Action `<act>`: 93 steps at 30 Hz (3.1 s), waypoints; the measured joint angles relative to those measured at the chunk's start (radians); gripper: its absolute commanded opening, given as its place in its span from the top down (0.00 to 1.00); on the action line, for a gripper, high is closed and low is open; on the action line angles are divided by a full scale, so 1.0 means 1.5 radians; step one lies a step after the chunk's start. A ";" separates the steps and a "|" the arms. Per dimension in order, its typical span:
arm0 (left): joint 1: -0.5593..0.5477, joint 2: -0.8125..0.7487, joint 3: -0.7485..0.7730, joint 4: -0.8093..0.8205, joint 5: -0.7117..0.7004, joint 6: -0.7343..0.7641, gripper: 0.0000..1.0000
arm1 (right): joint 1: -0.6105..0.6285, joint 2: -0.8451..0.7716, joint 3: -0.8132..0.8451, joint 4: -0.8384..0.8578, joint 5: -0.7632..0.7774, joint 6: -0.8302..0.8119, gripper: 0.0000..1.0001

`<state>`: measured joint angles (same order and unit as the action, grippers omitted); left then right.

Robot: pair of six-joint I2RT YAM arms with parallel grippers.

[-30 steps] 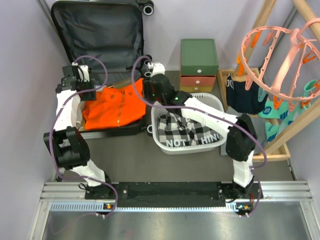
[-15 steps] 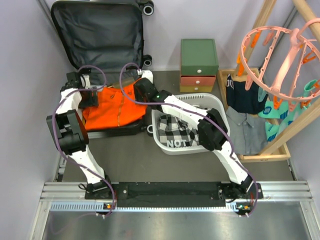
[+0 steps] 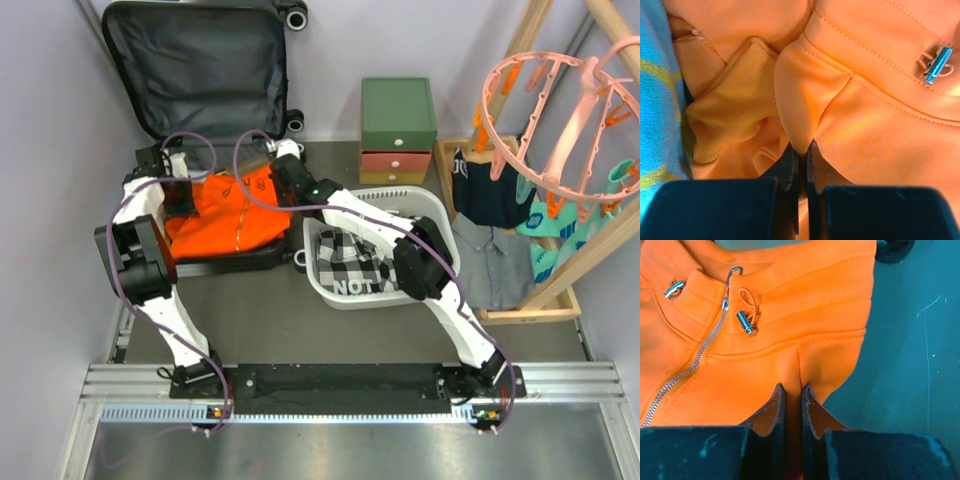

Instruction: Open, take out, and arrange the luggage

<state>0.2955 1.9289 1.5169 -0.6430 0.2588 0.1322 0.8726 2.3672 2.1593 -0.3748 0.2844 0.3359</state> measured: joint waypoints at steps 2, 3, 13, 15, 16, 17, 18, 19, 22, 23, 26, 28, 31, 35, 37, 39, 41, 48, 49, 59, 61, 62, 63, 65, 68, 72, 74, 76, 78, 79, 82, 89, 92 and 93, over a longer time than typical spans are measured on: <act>0.001 0.000 0.000 -0.001 0.007 0.000 1.00 | 0.001 0.000 0.000 0.004 -0.002 -0.015 1.00; 0.002 -0.001 0.000 -0.001 0.010 0.000 1.00 | 0.001 0.000 -0.003 0.008 -0.007 -0.020 1.00; 0.044 -0.062 -0.009 0.004 0.027 -0.001 1.00 | 0.001 -0.011 -0.051 0.181 -0.158 -0.021 1.00; 0.054 -0.078 -0.016 0.009 0.028 -0.003 1.00 | 0.018 -0.011 -0.052 0.252 -0.207 -0.020 1.00; 0.059 -0.083 -0.020 0.011 0.030 -0.003 1.00 | 0.030 -0.011 -0.052 0.281 -0.218 -0.026 1.00; 0.062 -0.085 -0.023 0.011 0.032 -0.003 1.00 | 0.043 -0.011 -0.052 0.299 -0.221 -0.032 1.00; 0.064 -0.086 -0.025 0.011 0.033 -0.002 1.00 | 0.054 -0.011 -0.052 0.308 -0.220 -0.037 1.00; 0.064 -0.086 -0.027 0.010 0.034 -0.002 1.00 | 0.064 -0.011 -0.052 0.313 -0.218 -0.043 1.00; 0.064 -0.086 -0.031 0.009 0.034 -0.002 1.00 | 0.081 -0.011 -0.052 0.314 -0.222 -0.054 1.00; 0.064 -0.086 -0.031 0.009 0.033 -0.002 1.00 | 0.082 -0.011 -0.051 0.314 -0.226 -0.052 1.00; 0.066 -0.086 -0.031 0.009 0.028 -0.002 1.00 | 0.070 0.000 -0.030 0.304 -0.231 -0.014 1.00; 0.069 -0.086 -0.031 0.009 0.019 -0.001 1.00 | 0.057 0.016 -0.009 0.292 -0.234 0.034 1.00; 0.071 -0.086 -0.030 0.010 0.001 0.003 1.00 | 0.034 0.045 0.018 0.259 -0.235 0.105 1.00; 0.072 -0.086 -0.030 0.010 -0.019 0.008 0.95 | -0.005 0.122 0.102 0.181 -0.252 0.174 0.95; 0.072 -0.085 -0.030 0.010 -0.025 0.009 0.86 | -0.017 0.143 0.120 0.150 -0.257 0.190 0.84; 0.072 -0.081 -0.024 0.008 -0.029 0.011 0.71 | -0.020 0.143 0.126 0.137 -0.254 0.194 0.71; 0.072 -0.074 -0.014 0.003 -0.032 0.013 0.56 | -0.011 0.140 0.133 0.123 -0.224 0.169 0.61; 0.073 -0.046 0.017 -0.012 -0.056 0.017 0.37 | 0.036 0.126 0.141 0.089 -0.079 0.022 0.45; 0.073 -0.045 0.017 -0.017 -0.060 0.017 0.36 | 0.040 0.126 0.144 0.082 -0.065 0.007 0.44; 0.072 -0.003 0.019 -0.051 -0.078 0.031 0.36 | 0.054 0.127 0.164 0.037 0.052 -0.086 0.41; 0.071 0.016 0.023 -0.058 -0.079 0.033 0.36 | 0.058 0.127 0.164 0.035 0.068 -0.101 0.41; 0.069 0.026 0.025 -0.059 -0.079 0.034 0.36 | 0.059 0.130 0.168 0.034 0.074 -0.106 0.41; 0.068 0.035 0.029 -0.061 -0.079 0.034 0.36 | 0.060 0.132 0.169 0.035 0.077 -0.109 0.41; 0.068 0.049 0.041 -0.063 -0.079 0.036 0.36 | 0.061 0.136 0.174 0.034 0.082 -0.115 0.41; 0.067 0.057 0.051 -0.067 -0.083 0.038 0.35 | 0.062 0.142 0.181 0.035 0.087 -0.120 0.41; 0.066 0.067 0.060 -0.071 -0.086 0.041 0.34 | 0.063 0.147 0.188 0.033 0.089 -0.123 0.41; 0.066 0.078 0.072 -0.080 -0.081 0.041 0.35 | 0.063 0.149 0.189 0.032 0.089 -0.123 0.41; 0.065 0.093 0.089 -0.090 -0.065 0.042 0.36 | 0.063 0.149 0.189 0.032 0.089 -0.123 0.41; 0.065 0.100 0.093 -0.094 -0.046 0.049 0.42 | 0.063 0.149 0.189 0.032 0.089 -0.123 0.41; 0.064 0.101 0.095 -0.095 -0.040 0.051 0.53 | 0.063 0.149 0.189 0.032 0.088 -0.123 0.41; 0.061 0.110 0.107 -0.111 -0.010 0.060 0.83 | 0.063 0.149 0.189 0.033 0.083 -0.119 0.40; 0.058 0.114 0.124 -0.126 0.018 0.076 1.00 | 0.062 0.147 0.187 0.036 0.070 -0.111 0.40; 0.058 0.099 0.113 -0.118 0.010 0.072 1.00 | 0.060 0.141 0.176 0.042 0.064 -0.107 0.40; 0.057 0.090 0.106 -0.114 0.006 0.071 0.95 | 0.059 0.139 0.173 0.045 0.061 -0.106 0.40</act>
<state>0.3817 2.0640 1.6764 -0.8146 0.2672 0.2394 0.9607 2.5763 2.4195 -0.3077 0.3759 0.1776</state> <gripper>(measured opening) 0.122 0.601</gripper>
